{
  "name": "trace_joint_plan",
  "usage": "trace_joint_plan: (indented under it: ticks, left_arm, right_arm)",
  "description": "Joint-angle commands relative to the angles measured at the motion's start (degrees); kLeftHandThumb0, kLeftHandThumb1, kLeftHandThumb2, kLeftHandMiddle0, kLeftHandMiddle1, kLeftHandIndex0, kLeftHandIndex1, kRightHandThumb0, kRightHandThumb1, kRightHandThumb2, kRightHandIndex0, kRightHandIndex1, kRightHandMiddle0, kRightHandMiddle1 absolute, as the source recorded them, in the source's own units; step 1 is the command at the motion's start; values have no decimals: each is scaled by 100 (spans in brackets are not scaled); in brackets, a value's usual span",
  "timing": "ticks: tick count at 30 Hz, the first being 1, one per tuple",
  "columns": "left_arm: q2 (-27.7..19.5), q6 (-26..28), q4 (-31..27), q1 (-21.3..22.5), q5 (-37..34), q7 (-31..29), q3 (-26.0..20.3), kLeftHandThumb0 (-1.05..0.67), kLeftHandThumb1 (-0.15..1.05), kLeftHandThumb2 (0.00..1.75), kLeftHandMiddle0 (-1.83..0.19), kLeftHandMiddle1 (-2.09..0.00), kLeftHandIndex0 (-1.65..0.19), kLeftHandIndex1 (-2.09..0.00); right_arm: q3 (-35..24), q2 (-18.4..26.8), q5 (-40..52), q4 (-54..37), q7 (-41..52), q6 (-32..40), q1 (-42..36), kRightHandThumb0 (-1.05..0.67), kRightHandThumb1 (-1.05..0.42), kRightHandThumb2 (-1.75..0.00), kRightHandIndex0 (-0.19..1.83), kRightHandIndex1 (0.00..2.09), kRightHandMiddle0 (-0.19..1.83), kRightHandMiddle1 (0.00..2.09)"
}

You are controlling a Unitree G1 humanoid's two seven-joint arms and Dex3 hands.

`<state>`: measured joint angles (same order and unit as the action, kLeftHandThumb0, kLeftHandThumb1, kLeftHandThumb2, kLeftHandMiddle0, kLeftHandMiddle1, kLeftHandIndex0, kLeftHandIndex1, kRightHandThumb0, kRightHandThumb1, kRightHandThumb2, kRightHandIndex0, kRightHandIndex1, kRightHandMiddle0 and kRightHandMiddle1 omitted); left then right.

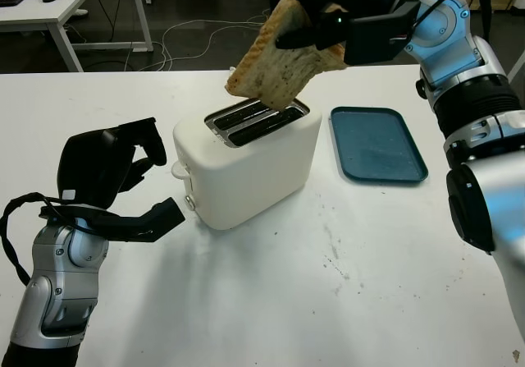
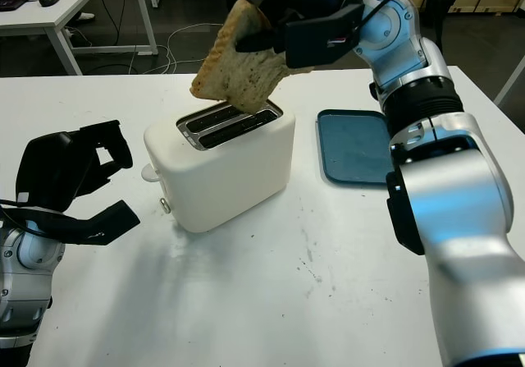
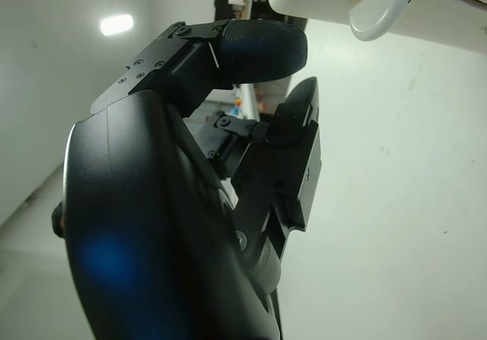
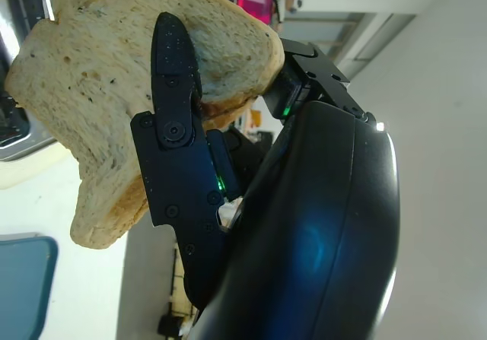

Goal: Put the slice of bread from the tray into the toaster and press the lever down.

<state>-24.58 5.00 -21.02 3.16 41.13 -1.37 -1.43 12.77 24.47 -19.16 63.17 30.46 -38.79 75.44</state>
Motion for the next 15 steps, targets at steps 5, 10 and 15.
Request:
trace_joint_plan:
  ticks: [5,10,15]
  left_arm:
    - [-38,-8,-43,0,53,-4,-3,9,89,0,-91,-175,-79,-162]
    - [-10,-22,-29,16,17,10,4,9,89,0,-92,-175,-77,-165]
    - [-17,-26,-29,24,24,3,11,10,89,0,-92,-175,-77,-166]
  right_arm:
    - [210,108,-177,42,63,-12,-152,-44,-92,-44,106,175,77,175]
    - [325,119,-284,35,94,-1,-192,-46,-92,-43,105,175,77,175]
    - [495,139,-409,16,-2,-88,-221,-47,-92,-41,108,175,82,175]
